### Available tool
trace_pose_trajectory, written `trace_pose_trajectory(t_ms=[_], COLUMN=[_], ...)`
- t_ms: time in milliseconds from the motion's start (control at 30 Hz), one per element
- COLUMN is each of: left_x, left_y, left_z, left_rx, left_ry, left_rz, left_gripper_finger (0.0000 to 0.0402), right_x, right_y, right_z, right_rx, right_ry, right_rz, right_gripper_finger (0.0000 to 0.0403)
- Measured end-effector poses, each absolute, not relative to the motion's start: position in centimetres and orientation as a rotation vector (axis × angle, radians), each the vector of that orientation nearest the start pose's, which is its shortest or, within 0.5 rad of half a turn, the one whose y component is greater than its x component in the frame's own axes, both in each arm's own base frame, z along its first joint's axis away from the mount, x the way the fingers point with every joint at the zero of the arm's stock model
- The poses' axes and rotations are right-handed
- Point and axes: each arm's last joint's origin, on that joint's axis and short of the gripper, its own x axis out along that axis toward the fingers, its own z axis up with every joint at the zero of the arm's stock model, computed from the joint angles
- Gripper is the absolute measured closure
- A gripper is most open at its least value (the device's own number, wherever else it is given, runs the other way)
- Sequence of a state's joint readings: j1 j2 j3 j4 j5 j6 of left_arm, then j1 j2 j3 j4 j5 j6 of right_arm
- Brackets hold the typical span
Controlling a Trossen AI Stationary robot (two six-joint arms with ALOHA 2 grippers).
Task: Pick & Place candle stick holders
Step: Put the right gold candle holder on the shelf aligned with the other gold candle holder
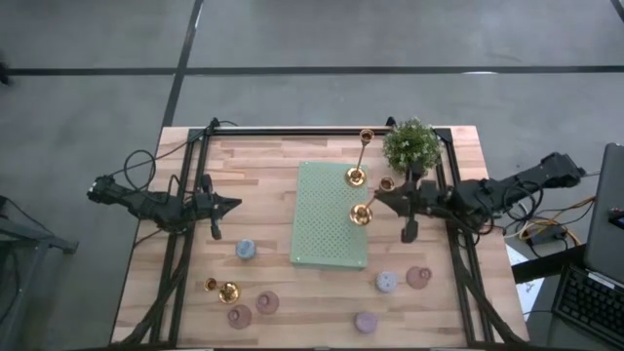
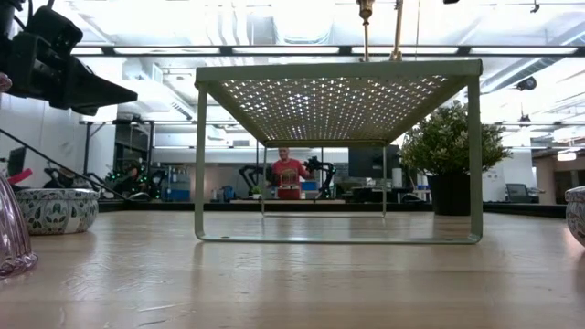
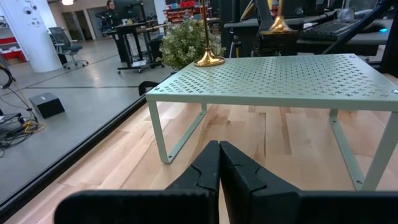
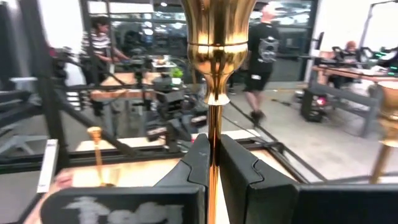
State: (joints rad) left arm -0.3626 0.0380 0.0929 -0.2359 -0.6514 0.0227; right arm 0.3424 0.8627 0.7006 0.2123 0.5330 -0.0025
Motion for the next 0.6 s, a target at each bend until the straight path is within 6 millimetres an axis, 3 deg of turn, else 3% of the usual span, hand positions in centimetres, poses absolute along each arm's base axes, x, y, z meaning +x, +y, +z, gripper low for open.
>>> trace_pose_trajectory(t_ms=[600], left_x=[8.7], left_y=[-1.4], left_z=[17.1], left_rx=[0.111], left_ry=[0.162], left_rz=[0.287], left_gripper_finger=[0.0387], right_x=[20.4], right_y=[2.3], right_z=[31.9], right_rx=[0.031], right_ry=[-0.006], right_rz=[-0.262], right_gripper_finger=[0.0390])
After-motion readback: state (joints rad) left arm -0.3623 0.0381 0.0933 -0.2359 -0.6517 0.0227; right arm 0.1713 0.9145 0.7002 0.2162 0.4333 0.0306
